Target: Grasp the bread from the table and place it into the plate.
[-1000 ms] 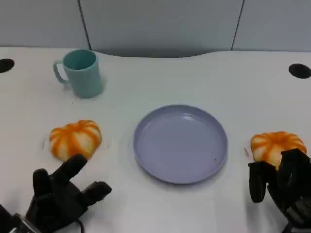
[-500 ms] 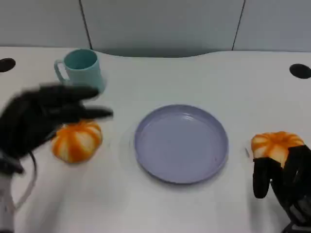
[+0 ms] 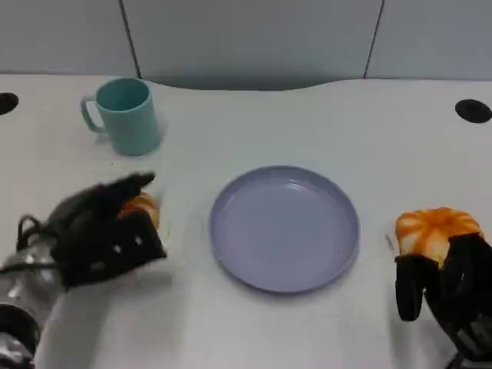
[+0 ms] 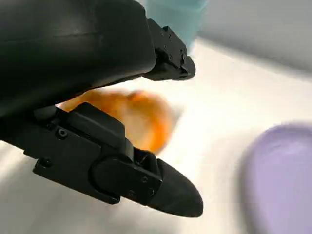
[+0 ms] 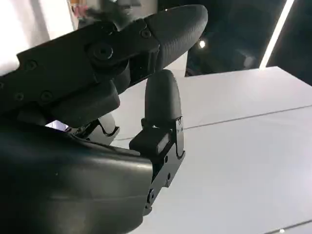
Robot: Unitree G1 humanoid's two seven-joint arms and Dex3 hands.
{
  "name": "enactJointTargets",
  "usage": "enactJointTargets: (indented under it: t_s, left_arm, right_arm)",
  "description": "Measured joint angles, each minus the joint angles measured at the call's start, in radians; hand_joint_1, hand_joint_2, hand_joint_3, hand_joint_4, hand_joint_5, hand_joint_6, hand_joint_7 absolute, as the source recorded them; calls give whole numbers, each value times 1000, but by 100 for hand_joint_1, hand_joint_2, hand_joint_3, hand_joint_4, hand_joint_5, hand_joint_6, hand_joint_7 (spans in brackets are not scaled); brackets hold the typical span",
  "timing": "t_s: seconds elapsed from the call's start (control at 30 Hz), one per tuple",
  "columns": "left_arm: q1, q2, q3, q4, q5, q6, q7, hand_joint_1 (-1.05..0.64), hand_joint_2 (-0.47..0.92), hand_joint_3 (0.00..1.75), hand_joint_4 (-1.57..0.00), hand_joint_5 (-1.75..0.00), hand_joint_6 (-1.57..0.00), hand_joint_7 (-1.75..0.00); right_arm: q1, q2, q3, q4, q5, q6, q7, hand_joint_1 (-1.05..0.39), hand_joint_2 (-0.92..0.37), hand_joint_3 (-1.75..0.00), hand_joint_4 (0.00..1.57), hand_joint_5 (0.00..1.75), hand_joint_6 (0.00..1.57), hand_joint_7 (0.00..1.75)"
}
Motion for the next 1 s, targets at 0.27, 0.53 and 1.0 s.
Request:
enactJointTargets:
  t_s: [0.27,0.53,1.0]
  left_arm:
    - [-45,-42,-57,73,-3,84,74,-48,60,6,-101,-68,-109,-35]
    - [-50,-44,-16,67,-70,-109,199,-56,72,33,-96,-94,-109,-43]
    - [-340,-52,-13,-29,-81,-366,327,-42,90,1,-92,-105,-95,-55]
  right_arm:
    - [75,52,17,-101,-2,8,-81,-34,-86,0,91,175,74,138]
    - [113,48,115,-212,-32,196,-179,-29,-83,-1,91,175,67,174]
    - [54,24,98,-133,-6,203,-168,-28,-84,-1,86,175,74,142]
